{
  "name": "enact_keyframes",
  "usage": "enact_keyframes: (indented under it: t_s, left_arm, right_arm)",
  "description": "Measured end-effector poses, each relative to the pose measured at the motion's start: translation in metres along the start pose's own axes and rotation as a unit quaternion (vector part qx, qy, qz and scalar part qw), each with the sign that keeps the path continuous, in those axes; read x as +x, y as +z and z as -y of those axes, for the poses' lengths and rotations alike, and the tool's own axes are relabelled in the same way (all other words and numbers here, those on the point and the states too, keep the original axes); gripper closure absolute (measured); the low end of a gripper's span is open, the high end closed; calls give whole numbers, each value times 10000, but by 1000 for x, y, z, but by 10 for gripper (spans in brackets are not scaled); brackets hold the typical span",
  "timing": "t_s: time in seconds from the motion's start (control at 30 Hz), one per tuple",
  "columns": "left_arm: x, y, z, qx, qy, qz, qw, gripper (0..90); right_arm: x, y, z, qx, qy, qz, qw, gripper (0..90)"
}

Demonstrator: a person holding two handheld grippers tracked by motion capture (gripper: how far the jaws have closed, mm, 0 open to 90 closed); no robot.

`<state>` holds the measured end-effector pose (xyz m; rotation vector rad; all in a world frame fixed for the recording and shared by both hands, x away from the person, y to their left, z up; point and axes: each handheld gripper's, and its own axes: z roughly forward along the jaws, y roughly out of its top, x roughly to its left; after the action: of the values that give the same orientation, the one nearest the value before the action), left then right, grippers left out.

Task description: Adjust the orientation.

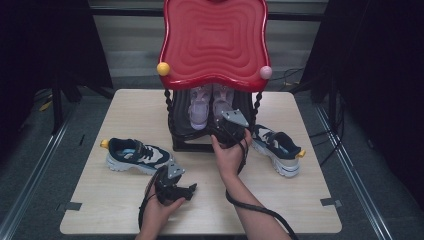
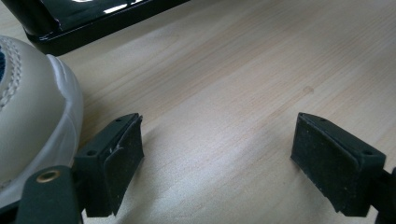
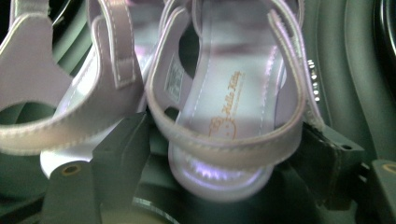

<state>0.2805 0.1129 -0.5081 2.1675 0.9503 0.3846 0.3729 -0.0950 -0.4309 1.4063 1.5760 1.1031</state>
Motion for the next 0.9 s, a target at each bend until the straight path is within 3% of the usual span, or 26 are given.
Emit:
enact_keyframes:
  t_s: [0.23,0.6,0.73,0.9]
  left_arm:
    - [0,0,0,3,-9,-1,10000,160]
    - [0,0,0,6,-7,-2,10000,160]
    - [0,0,0,29,45,-12,10000,161]
    - [0,0,0,11,-9,0,10000,160]
  right_arm:
    - [-6,-14,7,-35,-250,-126,9996,241]
    - [-13,-20,15,24,-382,-237,9990,398]
    - [-8,-25,15,-13,-486,-325,9983,404]
    - [5,-33,15,24,-773,-696,9946,499]
